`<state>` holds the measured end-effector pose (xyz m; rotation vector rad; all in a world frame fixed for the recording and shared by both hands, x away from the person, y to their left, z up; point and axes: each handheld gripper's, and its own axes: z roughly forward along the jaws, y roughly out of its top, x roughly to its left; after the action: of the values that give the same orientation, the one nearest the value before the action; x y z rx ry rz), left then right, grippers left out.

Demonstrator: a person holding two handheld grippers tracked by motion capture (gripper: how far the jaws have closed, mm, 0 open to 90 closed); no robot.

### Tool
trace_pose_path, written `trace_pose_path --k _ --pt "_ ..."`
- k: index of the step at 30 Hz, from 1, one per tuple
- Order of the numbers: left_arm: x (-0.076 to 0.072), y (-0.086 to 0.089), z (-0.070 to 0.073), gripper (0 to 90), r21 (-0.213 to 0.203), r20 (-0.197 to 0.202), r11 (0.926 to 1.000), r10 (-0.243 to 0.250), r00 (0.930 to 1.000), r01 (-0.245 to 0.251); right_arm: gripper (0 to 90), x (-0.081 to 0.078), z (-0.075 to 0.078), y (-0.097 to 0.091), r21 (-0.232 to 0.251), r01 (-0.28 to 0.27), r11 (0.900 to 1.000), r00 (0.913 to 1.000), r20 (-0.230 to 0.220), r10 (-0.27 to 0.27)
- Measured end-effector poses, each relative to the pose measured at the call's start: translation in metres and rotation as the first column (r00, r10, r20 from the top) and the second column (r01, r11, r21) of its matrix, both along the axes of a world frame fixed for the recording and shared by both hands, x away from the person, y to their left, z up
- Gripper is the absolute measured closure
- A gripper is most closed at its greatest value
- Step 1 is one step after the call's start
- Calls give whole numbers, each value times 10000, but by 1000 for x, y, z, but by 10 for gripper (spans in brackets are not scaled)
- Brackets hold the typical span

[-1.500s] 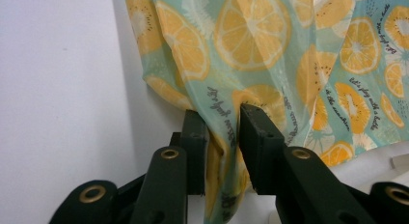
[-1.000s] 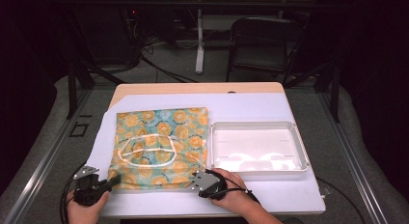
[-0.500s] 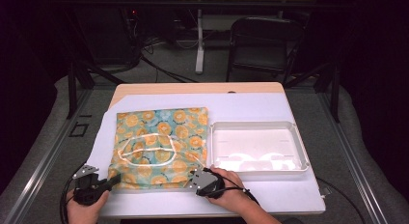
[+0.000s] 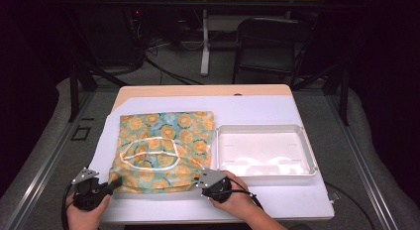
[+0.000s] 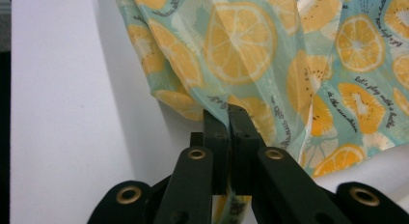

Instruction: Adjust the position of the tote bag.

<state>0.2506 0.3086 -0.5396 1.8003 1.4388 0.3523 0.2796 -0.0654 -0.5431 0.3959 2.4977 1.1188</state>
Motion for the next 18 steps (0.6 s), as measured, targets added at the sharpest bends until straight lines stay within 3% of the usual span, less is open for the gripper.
trace_pose_path --k 6,12,18 --pt "0 -2 3 889 202 307 9998 -39 9995 32 880 2 1 -2 213 47 9998 9995 -309 -41" --pt "-1 -5 6 890 636 599 9979 -176 9980 138 890 5 1 -4 847 324 9959 9904 -1363 -206" --pt "-2 -8 9 891 850 938 9963 -187 9954 107 899 8 4 -9 1285 543 9902 9835 -1783 -308"
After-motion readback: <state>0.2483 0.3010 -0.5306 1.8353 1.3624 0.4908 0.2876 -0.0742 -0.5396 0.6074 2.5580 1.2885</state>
